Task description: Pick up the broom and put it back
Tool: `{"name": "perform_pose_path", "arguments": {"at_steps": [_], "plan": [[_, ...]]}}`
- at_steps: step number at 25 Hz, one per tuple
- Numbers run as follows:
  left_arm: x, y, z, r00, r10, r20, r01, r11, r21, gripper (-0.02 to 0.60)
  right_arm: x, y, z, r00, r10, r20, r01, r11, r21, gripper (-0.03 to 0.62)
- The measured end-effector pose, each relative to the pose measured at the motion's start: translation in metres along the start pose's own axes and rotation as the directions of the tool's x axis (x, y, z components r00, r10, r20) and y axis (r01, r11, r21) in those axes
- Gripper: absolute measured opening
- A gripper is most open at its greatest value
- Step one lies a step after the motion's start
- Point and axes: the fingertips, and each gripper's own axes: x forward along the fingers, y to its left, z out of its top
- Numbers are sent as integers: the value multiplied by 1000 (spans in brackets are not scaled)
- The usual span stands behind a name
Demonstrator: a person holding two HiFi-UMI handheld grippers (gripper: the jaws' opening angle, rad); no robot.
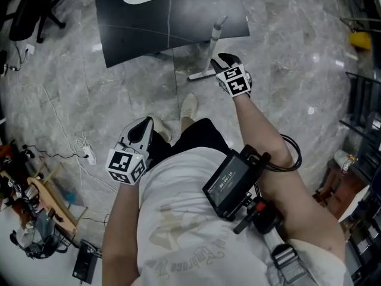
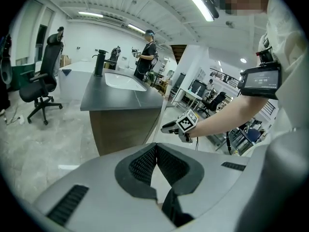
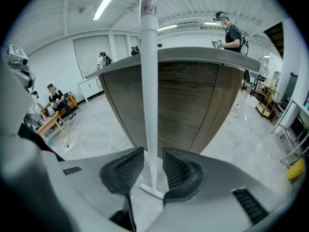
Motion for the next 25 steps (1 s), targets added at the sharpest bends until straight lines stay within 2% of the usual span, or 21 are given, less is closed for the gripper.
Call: {"name": "perform_pose_path", "arguments": {"at_steps": [2, 8, 10, 17, 25], "plan": [[-2, -2, 3, 1000, -12, 6, 12, 1000, 12, 12, -13, 3, 4, 1000, -2, 21, 2, 1000, 2, 128], [-1, 2, 21, 997, -56, 56, 53, 997, 54, 12, -54, 16, 17, 997, -25, 70, 25, 1000, 6, 39], [-3, 1, 28, 995, -68, 69, 64, 996, 61, 12, -71, 24, 20, 997, -24, 77, 23, 1000, 11, 27], [-23, 1, 35, 990, -108, 92, 100, 991, 86, 12, -131, 60, 42, 986, -24, 163, 14, 998, 62, 18], [-31, 9, 48, 978, -174, 114, 157, 977, 147, 12, -188, 105, 78, 951, -43, 306, 9, 994, 111, 17]]}}
